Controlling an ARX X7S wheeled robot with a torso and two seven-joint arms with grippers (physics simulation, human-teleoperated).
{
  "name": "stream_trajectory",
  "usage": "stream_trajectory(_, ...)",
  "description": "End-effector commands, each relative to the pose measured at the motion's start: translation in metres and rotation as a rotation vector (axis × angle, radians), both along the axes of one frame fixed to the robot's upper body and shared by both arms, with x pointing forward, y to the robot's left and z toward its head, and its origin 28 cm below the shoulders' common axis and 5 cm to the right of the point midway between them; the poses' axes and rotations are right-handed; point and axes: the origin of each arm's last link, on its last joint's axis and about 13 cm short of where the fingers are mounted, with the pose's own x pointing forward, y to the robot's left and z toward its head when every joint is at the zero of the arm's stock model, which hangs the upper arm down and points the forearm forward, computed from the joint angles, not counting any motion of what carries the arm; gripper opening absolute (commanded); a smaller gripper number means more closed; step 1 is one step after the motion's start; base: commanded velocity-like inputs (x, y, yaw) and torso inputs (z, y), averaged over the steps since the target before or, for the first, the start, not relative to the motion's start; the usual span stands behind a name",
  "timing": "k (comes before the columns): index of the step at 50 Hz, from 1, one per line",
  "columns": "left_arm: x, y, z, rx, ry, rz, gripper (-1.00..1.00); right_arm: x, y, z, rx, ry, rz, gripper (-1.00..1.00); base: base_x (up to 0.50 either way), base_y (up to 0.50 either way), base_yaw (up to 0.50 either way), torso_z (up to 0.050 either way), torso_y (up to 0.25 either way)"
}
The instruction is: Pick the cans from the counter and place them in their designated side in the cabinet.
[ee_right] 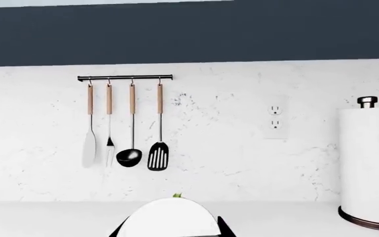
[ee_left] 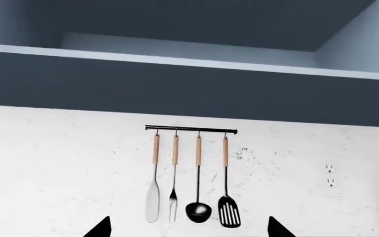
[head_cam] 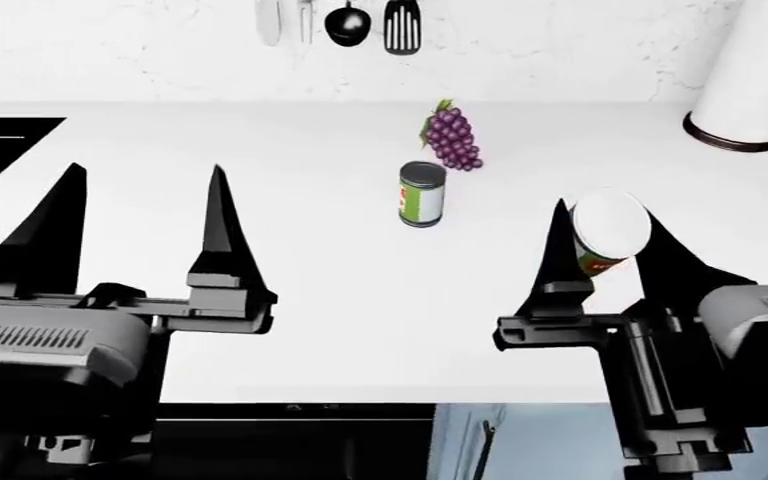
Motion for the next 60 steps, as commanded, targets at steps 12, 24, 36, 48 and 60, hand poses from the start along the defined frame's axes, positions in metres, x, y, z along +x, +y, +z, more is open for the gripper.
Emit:
stream_trajectory(12, 0.113, -0.032, 0.136, -0.103, 0.083, -0.100, 1.00, 0.136, -0.020, 0.105, 0.008, 0.215, -0.071, -1.00, 0.06, -0.11, 0.00, 0.000, 0.000)
stream_trajectory(24, 0.141, -0.033, 0.135, -0.114, 0.159, -0.039, 1.00, 0.152, -0.030, 0.120, 0.040, 0.251, -0.148, -1.00, 0.38, -0.02, 0.00, 0.000, 0.001)
stream_trajectory(36, 0.137, -0.035, 0.134, -0.100, 0.143, -0.046, 1.00, 0.148, -0.031, 0.122, 0.027, 0.252, -0.187, -1.00, 0.50, -0.20, 0.00, 0.000, 0.002)
stream_trajectory(48, 0.137, -0.034, 0.134, -0.101, 0.142, -0.042, 1.00, 0.148, -0.027, 0.121, -0.040, 0.249, -0.183, -1.00, 0.49, -0.22, 0.00, 0.000, 0.002)
stream_trajectory(60, 0.130, -0.034, 0.132, -0.113, 0.137, -0.063, 1.00, 0.103, -0.032, 0.137, 0.013, 0.120, -0.096, -1.00, 0.50, 0.00, 0.00, 0.000, 0.002)
